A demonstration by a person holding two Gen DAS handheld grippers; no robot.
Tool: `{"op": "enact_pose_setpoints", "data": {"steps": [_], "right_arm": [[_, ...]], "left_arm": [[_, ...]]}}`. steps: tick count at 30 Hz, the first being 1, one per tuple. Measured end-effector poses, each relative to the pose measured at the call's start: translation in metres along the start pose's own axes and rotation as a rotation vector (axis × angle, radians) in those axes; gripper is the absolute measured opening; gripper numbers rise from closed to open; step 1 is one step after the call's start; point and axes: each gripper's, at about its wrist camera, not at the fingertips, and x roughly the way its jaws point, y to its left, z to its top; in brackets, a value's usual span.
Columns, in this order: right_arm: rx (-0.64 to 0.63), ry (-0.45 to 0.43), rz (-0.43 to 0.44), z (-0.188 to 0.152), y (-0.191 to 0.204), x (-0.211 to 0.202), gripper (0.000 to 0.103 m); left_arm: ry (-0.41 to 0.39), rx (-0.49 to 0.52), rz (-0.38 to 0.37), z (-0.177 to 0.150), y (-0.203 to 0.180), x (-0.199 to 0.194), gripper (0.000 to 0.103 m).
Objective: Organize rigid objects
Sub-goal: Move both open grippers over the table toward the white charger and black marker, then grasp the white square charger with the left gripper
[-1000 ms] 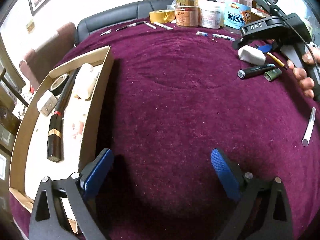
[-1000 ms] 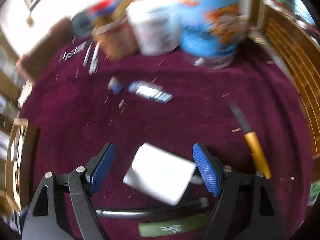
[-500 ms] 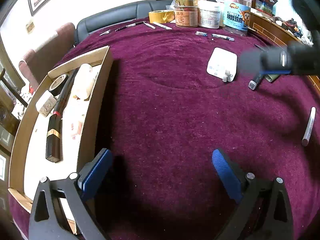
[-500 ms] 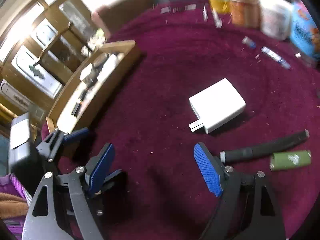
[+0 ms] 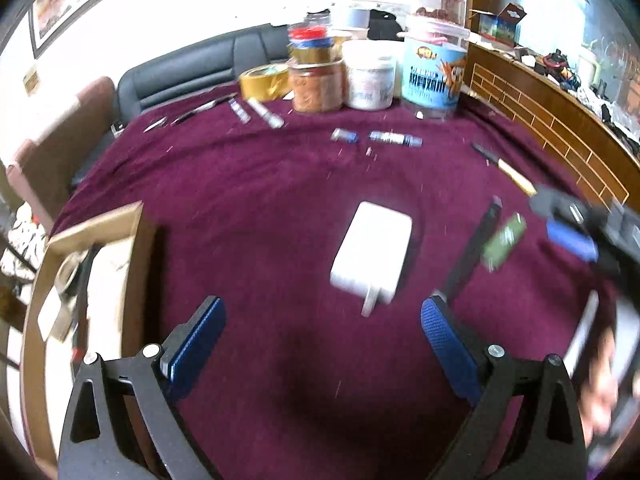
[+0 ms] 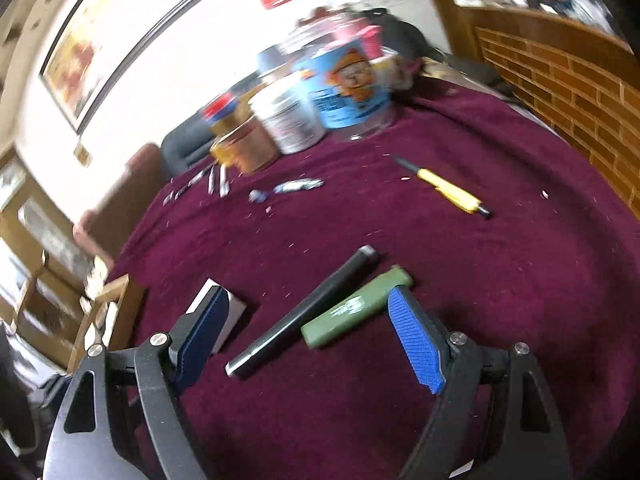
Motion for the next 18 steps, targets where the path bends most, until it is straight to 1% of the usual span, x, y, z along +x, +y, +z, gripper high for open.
{"op": "enact_pose_setpoints", "data": {"steps": [1, 4, 7, 9, 10, 11, 12, 13, 14, 16, 18], "right_arm": [[0.023, 0.008, 0.016, 0.001, -0.004, 0.000, 0.082], [0.088, 0.026, 0.036, 0.002, -0.013, 0.006, 0.082], [0.106, 0.038, 0.045, 0.001, -0.014, 0.007, 0.082], [0.091, 0.036, 0.042, 0.000, -0.008, 0.006, 0.082], [0.083, 0.034, 0.036, 0.000, -0.007, 0.006, 0.082], [0.075, 0.032, 0.029, 0.000, -0.006, 0.007, 0.082], [0.068, 0.032, 0.022, 0.000, -0.005, 0.008, 0.082], [0.065, 0.032, 0.021, 0.000, -0.004, 0.008, 0.082], [0.066, 0.033, 0.021, 0.000, -0.004, 0.008, 0.082], [0.068, 0.032, 0.010, 0.000, -0.006, 0.007, 0.082], [0.073, 0.037, -0.001, 0.000, -0.007, 0.010, 0.082]], "left_arm": [[0.003, -0.003, -0.006, 0.010, -0.003, 0.012, 0.095], [0.008, 0.010, 0.000, 0.024, -0.009, 0.034, 0.095], [0.023, 0.029, -0.009, 0.023, -0.015, 0.046, 0.095], [0.036, 0.033, -0.013, 0.022, -0.019, 0.054, 0.095], [0.044, 0.032, -0.011, 0.023, -0.021, 0.059, 0.089], [0.056, 0.030, -0.019, 0.022, -0.022, 0.062, 0.074], [0.080, 0.027, -0.033, 0.022, -0.022, 0.067, 0.064], [0.092, 0.026, -0.038, 0.021, -0.022, 0.070, 0.058], [0.078, 0.039, -0.033, 0.020, -0.024, 0.067, 0.045], [0.074, 0.049, -0.026, 0.017, -0.026, 0.063, 0.041], [0.079, 0.025, -0.033, 0.014, -0.022, 0.060, 0.041]]}}
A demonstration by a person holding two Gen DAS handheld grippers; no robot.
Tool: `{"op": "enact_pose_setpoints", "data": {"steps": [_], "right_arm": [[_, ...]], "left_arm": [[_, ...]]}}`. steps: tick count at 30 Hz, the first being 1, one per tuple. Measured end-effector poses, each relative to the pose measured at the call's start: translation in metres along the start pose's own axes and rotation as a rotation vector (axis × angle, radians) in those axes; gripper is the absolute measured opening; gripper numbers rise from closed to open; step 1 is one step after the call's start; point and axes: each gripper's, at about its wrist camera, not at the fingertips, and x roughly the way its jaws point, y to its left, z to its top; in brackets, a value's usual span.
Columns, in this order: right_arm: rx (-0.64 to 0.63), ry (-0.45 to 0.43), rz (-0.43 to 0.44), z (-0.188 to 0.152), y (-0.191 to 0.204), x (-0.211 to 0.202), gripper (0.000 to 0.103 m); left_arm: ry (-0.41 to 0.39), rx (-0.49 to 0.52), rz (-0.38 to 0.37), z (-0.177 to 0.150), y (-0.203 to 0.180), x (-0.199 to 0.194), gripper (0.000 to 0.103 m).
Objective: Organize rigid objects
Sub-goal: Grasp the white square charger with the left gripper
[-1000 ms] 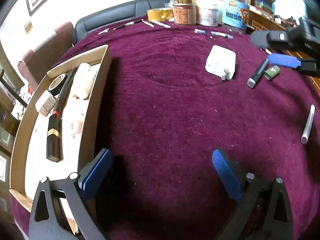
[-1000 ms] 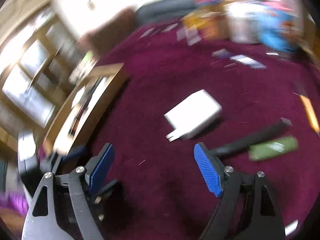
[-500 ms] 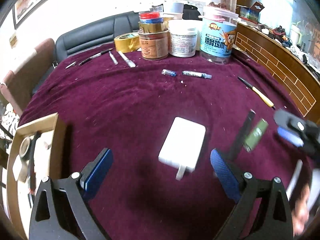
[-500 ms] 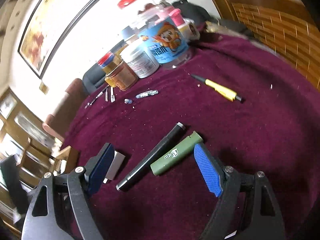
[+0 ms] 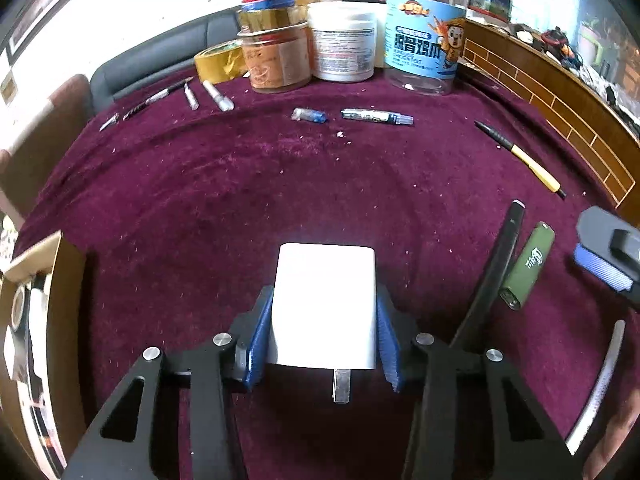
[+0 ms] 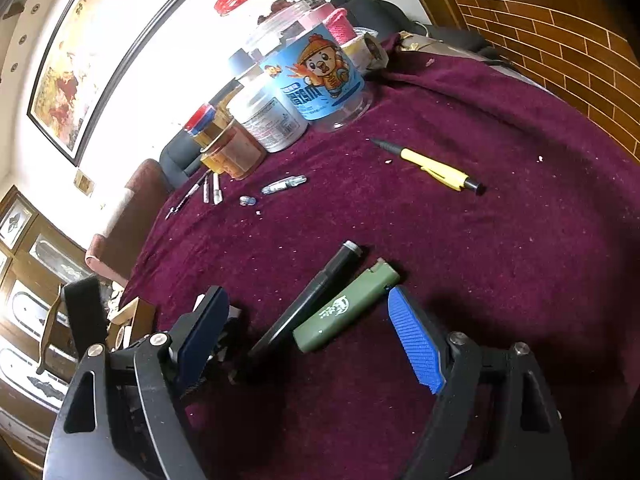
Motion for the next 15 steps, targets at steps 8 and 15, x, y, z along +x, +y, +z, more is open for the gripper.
{"op": "enact_pose_setpoints", "data": {"steps": [8, 15], "right_arm": [[-0.006, 0.034, -0.051, -0.001, -0.001, 0.009, 0.082], [0.004, 0.037, -0.082, -0.004, -0.005, 0.012, 0.082]], "left_arm": [[0.024, -0.123, -0.092, -0.035, 0.033, -0.039, 0.040], [-0.066, -0.158, -0.123, -0.084, 0.059, -0.102, 0.040]]}}
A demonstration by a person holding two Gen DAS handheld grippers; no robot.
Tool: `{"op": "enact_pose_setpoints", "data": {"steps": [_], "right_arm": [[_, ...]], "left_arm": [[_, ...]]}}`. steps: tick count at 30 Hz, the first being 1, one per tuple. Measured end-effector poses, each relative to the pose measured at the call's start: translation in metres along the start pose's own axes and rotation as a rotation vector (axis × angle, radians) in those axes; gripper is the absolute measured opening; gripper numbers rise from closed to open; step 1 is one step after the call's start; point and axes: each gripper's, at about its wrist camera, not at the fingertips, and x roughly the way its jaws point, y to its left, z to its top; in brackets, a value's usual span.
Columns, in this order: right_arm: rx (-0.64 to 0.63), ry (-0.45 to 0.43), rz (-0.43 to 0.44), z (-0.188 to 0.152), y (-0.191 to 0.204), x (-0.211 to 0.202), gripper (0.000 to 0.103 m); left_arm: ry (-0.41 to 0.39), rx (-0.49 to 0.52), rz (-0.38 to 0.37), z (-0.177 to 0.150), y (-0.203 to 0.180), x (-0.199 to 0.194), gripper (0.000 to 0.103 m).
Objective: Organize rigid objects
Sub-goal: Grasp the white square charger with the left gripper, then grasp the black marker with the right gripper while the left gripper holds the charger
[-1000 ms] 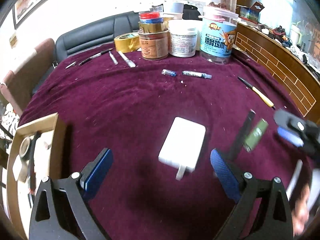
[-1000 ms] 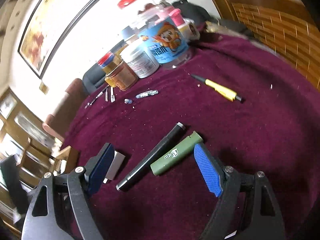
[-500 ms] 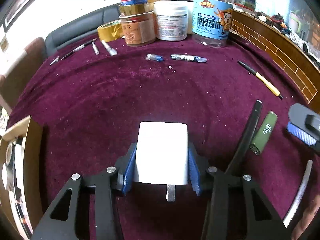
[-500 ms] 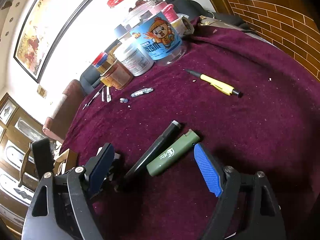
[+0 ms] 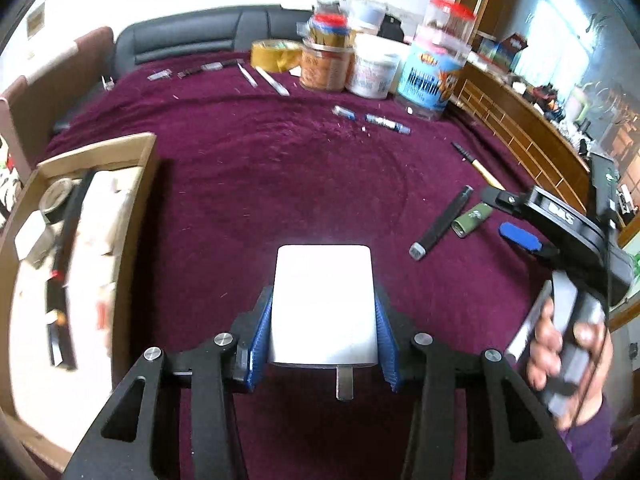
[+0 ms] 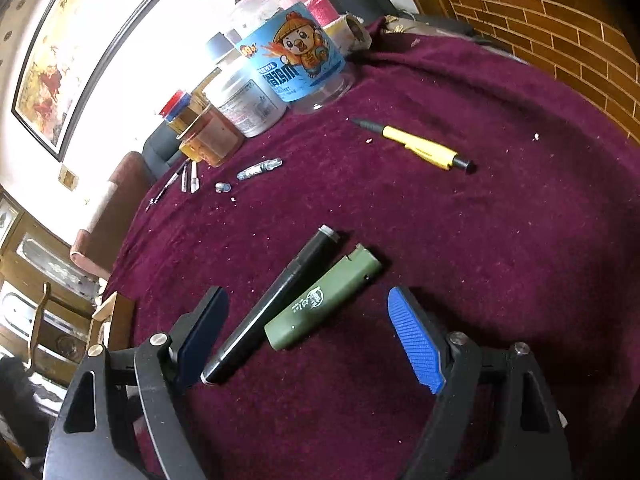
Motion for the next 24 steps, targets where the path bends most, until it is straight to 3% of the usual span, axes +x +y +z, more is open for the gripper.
{"op": "enact_pose_setpoints", "data": {"steps": [2, 5, 9, 12, 14, 17, 19, 21, 24], "right_arm": [[-0.005, -0.052, -0.027, 0.001, 0.003, -0.011, 0.082], [0.003, -0.066, 0.040, 0.008, 0.016, -0.023, 0.082], [-0.115, 0.043, 0.001, 0.016, 0.052, 0.001, 0.082], [-0.216, 0.137, -0.175, 0.017, 0.071, 0.035, 0.082], [-0.256, 0.144, -0.268, 0.015, 0.079, 0.044, 0.081], [-0.276, 0.195, -0.299, 0.015, 0.089, 0.058, 0.079], [-0.305, 0.265, -0.349, 0.012, 0.095, 0.076, 0.070], [-0.361, 0.262, -0.414, 0.006, 0.105, 0.080, 0.066], [-0.383, 0.249, -0.421, -0.003, 0.117, 0.076, 0.038]], "left_arm": [[-0.029, 0.009, 0.023, -0.007, 0.005, -0.011, 0.040], [-0.056, 0.038, 0.058, -0.015, 0.010, -0.021, 0.040], [-0.047, 0.036, 0.025, -0.027, 0.019, -0.029, 0.040], [-0.040, 0.035, 0.015, -0.035, 0.026, -0.033, 0.040], [-0.039, 0.034, 0.014, -0.039, 0.033, -0.035, 0.040], [-0.038, 0.025, 0.014, -0.042, 0.040, -0.037, 0.040], [-0.034, 0.003, 0.010, -0.043, 0.047, -0.037, 0.040], [-0.037, -0.017, 0.003, -0.044, 0.054, -0.039, 0.040], [-0.043, -0.040, -0.002, -0.046, 0.063, -0.042, 0.040]]}}
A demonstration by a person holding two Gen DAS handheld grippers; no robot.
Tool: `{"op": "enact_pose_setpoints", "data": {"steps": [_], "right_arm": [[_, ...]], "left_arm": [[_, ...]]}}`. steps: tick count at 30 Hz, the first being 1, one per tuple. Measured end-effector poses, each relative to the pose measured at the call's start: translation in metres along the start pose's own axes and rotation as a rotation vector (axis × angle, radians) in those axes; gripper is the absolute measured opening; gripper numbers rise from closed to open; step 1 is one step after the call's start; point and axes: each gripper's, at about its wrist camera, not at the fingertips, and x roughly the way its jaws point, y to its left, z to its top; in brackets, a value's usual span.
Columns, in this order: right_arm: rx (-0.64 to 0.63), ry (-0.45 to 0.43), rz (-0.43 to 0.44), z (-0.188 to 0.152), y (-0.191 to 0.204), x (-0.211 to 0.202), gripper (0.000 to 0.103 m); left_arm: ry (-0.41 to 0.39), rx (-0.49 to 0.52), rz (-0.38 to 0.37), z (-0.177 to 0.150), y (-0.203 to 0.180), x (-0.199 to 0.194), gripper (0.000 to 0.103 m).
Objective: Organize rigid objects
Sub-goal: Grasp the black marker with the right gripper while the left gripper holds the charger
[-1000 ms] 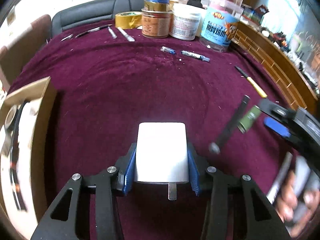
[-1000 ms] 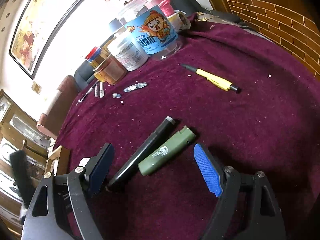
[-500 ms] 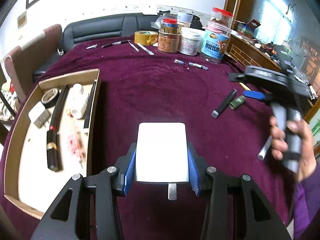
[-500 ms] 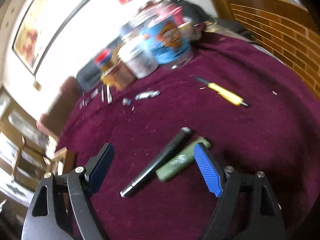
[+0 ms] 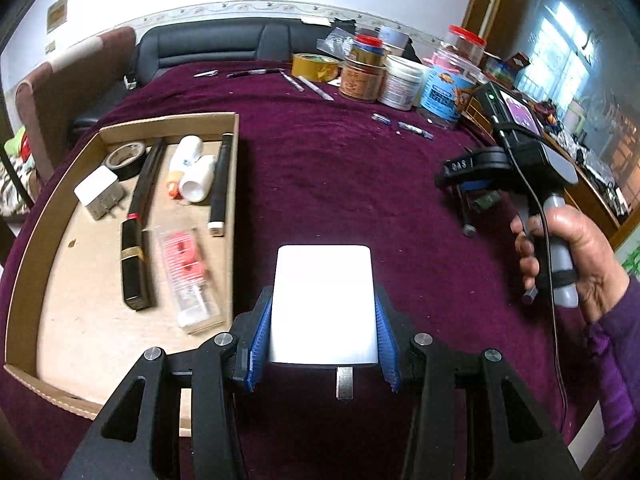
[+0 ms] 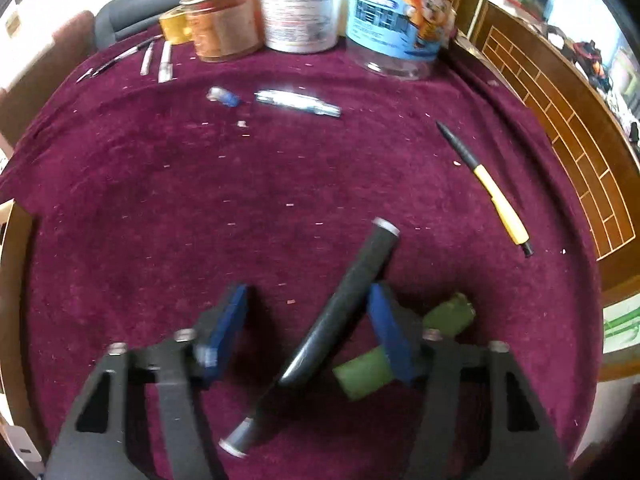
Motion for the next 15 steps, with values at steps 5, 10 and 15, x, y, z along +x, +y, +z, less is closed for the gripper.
{"op": "enact_pose_setpoints", "data": {"steps": [5, 10, 15], "right_arm": [[0.027, -0.003, 0.036, -0.018, 0.005, -0.012, 0.012], [0.127, 0.002, 0.196, -0.041, -0.009, -0.027, 0.012], [0.161, -0.015, 0.359, -0.065, -0.003, -0.055, 0.012]], "left_arm": [[-0.023, -0.040, -0.014, -0.005, 0.018, -0.018, 0.040], [-0.060, -0.076, -0.009, -0.011, 0.036, -0.040, 0.040], [-0.109, -0.130, 0.040, -0.009, 0.070, -0.062, 0.041]]}}
